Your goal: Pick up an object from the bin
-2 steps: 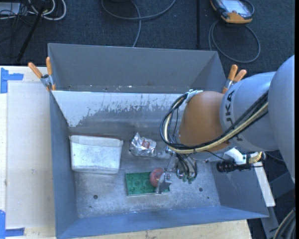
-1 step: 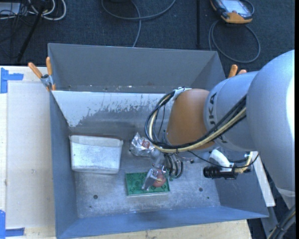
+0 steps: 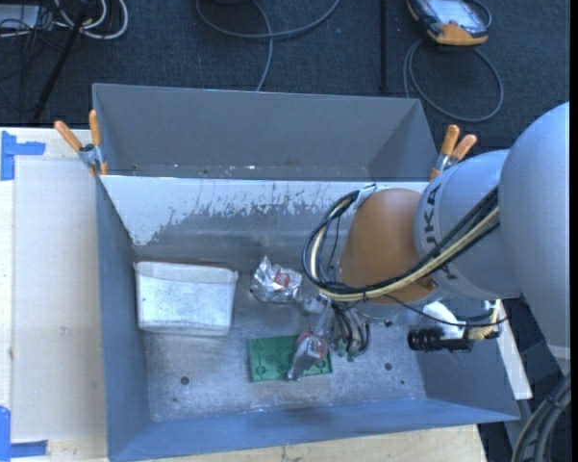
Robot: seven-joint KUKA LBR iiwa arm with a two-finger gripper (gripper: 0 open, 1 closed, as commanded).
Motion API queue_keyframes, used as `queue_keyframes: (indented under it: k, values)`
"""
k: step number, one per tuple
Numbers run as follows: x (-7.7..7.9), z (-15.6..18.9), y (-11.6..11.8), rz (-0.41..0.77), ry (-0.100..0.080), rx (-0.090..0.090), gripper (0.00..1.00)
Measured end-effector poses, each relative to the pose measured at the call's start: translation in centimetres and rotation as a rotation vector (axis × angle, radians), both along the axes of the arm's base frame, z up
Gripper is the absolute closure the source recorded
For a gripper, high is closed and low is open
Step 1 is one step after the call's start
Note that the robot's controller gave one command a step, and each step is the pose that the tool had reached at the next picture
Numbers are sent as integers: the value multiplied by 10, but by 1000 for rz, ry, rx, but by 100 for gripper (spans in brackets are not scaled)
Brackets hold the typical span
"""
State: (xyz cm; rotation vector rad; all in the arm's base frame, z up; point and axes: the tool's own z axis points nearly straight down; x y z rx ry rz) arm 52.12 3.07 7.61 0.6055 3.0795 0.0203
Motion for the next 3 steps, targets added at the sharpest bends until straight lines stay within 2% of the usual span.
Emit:
queue_keyframes:
  k: [1, 2, 3]
  values:
    - [-15, 1, -3, -141, -16, -5, 0]
    - [-16, 2, -2, -140, -8, -4, 100]
    - [-15, 73, -2, -138, 0, -11, 100]
